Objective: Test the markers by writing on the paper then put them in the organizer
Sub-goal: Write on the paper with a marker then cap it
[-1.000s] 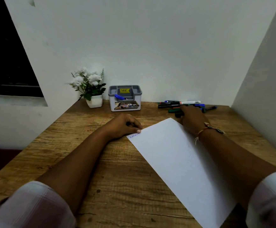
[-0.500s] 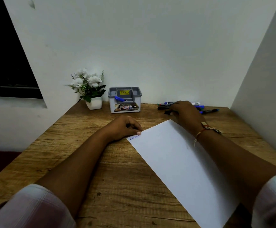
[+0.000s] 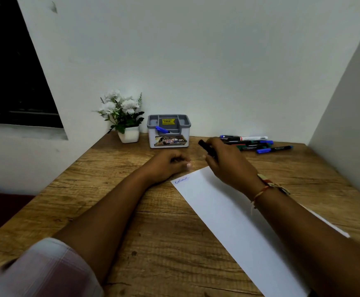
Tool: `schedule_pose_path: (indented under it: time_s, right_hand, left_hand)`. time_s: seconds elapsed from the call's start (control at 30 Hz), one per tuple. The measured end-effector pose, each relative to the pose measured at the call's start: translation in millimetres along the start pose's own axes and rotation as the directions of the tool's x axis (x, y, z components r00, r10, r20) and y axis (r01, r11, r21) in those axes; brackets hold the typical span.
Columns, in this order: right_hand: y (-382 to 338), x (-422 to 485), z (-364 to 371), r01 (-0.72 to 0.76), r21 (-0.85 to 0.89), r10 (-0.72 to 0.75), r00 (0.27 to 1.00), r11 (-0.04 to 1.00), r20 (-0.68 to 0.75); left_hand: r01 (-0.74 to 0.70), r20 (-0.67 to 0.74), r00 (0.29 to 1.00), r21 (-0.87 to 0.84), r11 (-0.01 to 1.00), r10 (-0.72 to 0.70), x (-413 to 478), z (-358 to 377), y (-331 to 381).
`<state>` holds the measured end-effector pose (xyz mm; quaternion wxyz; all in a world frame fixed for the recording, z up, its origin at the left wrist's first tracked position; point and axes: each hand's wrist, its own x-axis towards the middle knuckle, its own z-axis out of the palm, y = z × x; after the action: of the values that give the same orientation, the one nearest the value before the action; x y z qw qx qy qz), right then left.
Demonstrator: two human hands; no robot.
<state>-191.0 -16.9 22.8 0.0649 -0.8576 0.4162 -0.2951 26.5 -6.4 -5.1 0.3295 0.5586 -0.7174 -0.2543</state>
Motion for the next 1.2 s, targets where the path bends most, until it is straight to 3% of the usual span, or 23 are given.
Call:
schedule_pose_path:
  time_s: [0.23, 0.37, 0.7, 0.83, 0.9, 1.0, 1.13, 1.2]
  right_hand:
    - [-4, -1, 3, 0.06, 0.046, -0.062, 0.997, 0.997, 0.049]
    - [-5, -5, 9, 0.078, 0.06, -0.082, 0.994, 0.995, 0.072]
    - [-8, -6, 2, -0.036, 0.126, 0.029, 0.998, 0.991, 0.06]
    - [-11, -6, -4, -0.134, 0.111, 0.109, 0.972, 0.985, 0.208]
    - [-11, -9, -12, -0.239, 0.2, 0.185, 0.949, 0.95, 0.255]
    - [-8, -14, -21, -0.339, 0.289, 0.254, 0.921, 0.895, 0.294]
    - [-4, -17, -18, -0.422, 0.471, 0.312, 0.903, 0.775, 0.297]
    - [-5, -16, -18, -0.46, 0.591, 0.346, 0.888, 0.663, 0.303]
  left_hand:
    - [-0.104, -0.127, 0.989, -0.235, 0.966, 0.076, -1, 6, 21]
    - [-0.134, -0.153, 0.983, -0.255, 0.958, 0.097, -4, 6, 28]
    - [-0.132, -0.147, 0.985, -0.322, 0.937, 0.089, -4, 4, 29]
    - [-0.092, -0.118, 0.992, -0.385, 0.918, 0.051, -6, 9, 27]
    - [-0.029, -0.124, 0.991, -0.553, 0.833, -0.048, -7, 9, 29]
    - [0.039, -0.103, 0.976, -0.786, 0.617, -0.193, -6, 6, 33]
    - [0.022, -0.134, 0.943, -0.888, 0.46, -0.304, -4, 3, 33]
    - [0.005, -0.146, 0.932, -0.91, 0.415, -0.332, -3, 2, 30]
